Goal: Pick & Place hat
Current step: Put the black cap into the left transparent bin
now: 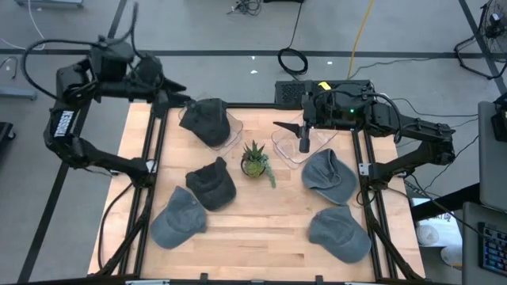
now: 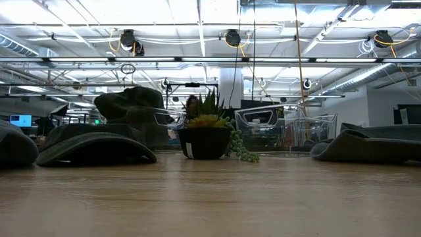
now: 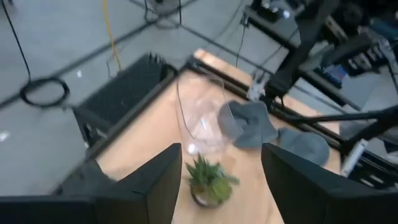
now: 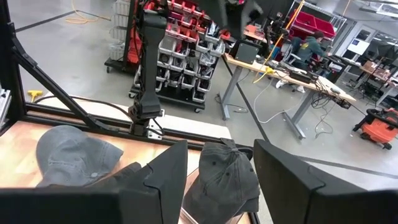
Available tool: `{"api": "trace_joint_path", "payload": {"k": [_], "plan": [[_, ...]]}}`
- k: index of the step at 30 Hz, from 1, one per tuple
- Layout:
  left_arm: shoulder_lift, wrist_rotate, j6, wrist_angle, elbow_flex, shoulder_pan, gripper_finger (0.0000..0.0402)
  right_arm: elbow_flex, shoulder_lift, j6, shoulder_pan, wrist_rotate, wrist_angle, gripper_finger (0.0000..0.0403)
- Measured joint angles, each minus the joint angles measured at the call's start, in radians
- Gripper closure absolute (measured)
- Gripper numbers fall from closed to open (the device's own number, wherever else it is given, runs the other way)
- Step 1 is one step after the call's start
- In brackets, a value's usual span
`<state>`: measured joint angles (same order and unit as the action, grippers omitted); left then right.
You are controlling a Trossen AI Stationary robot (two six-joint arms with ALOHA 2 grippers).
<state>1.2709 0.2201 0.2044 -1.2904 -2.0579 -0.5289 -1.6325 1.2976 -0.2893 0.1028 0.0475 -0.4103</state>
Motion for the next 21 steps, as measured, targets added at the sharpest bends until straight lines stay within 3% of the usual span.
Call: {"api": "trace_joint_path", "payload": {"k": [5, 21], "plan": [[0.011, -0.106, 0.091, -0.072, 0.002, 0.148, 0.0201, 0.000, 0.000, 0.020, 0.000, 0.000, -0.003, 0.0229], [0.062, -0.171, 0.443, -0.074, 0.001, 0.495, 0.0249, 0.000, 0.000, 0.018, -0.014, 0.000, -0.053, 0.0229]]}}
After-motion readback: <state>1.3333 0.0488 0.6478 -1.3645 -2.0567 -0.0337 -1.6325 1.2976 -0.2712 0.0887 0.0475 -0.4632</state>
